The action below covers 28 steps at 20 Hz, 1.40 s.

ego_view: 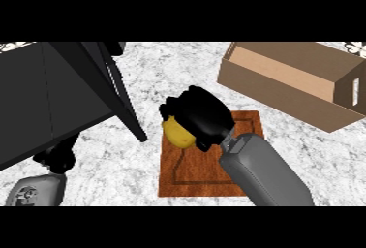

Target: Pick the lemon from the cutting board and place it in the cardboard box

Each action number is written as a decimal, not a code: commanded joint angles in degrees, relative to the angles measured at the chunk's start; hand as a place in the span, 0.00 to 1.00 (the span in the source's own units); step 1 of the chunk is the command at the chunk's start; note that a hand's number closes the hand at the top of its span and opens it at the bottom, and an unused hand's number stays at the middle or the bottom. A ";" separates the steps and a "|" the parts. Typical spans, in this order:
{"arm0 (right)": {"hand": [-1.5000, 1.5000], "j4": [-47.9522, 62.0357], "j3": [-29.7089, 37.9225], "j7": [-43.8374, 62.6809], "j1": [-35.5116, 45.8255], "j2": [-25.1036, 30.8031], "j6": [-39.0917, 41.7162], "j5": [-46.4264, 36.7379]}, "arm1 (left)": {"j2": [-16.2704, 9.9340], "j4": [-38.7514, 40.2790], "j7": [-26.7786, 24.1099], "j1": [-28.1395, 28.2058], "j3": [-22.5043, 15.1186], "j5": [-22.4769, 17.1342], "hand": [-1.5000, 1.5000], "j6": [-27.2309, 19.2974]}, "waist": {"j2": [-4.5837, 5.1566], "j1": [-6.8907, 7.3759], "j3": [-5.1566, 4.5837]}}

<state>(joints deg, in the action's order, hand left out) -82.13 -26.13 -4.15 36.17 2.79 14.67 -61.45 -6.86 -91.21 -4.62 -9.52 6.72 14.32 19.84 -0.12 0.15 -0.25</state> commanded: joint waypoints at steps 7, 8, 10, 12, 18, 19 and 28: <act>1.00 -9.08 17.39 15.54 5.38 -2.72 -0.06 4.94 | -0.26 -0.12 -0.04 -0.46 0.10 0.78 0.50 -1.06 | 0.08 -0.31 0.24; 1.00 -10.65 20.13 15.95 4.55 -2.70 1.25 6.27 | 0.77 -0.38 1.74 -2.28 -0.25 0.99 0.50 -2.06 | 0.01 -0.89 0.26; 1.00 -6.49 23.16 18.73 8.42 -2.74 -1.93 4.42 | 0.36 -0.53 0.76 -1.60 -0.90 1.30 0.50 -1.37 | 0.22 -0.04 0.23; 1.00 -5.15 28.06 16.98 9.41 0.70 -1.45 6.61 | -1.44 2.04 0.46 -4.66 1.44 -0.07 0.50 -0.61 | 0.37 -0.36 0.24; 1.00 3.31 36.15 16.34 15.48 6.82 -1.60 9.41 | -1.44 1.83 2.06 -6.00 1.93 -0.92 0.50 -0.67 | 0.31 -0.01 0.24; 1.00 10.22 35.83 15.57 17.81 5.58 -6.91 7.20 | -1.31 -2.80 -0.86 1.82 0.36 -1.19 0.50 0.99 | 0.34 1.02 0.24; 1.00 31.71 35.82 6.49 21.73 20.08 5.89 5.50 | 0.19 0.73 -2.32 -0.81 -1.01 1.21 0.50 -1.62 | 0.72 1.23 0.21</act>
<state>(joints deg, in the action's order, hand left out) -58.12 9.82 4.32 56.45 18.99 15.09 -55.70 -7.13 -91.31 -5.73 -10.22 5.73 14.54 19.72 0.54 1.40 -0.07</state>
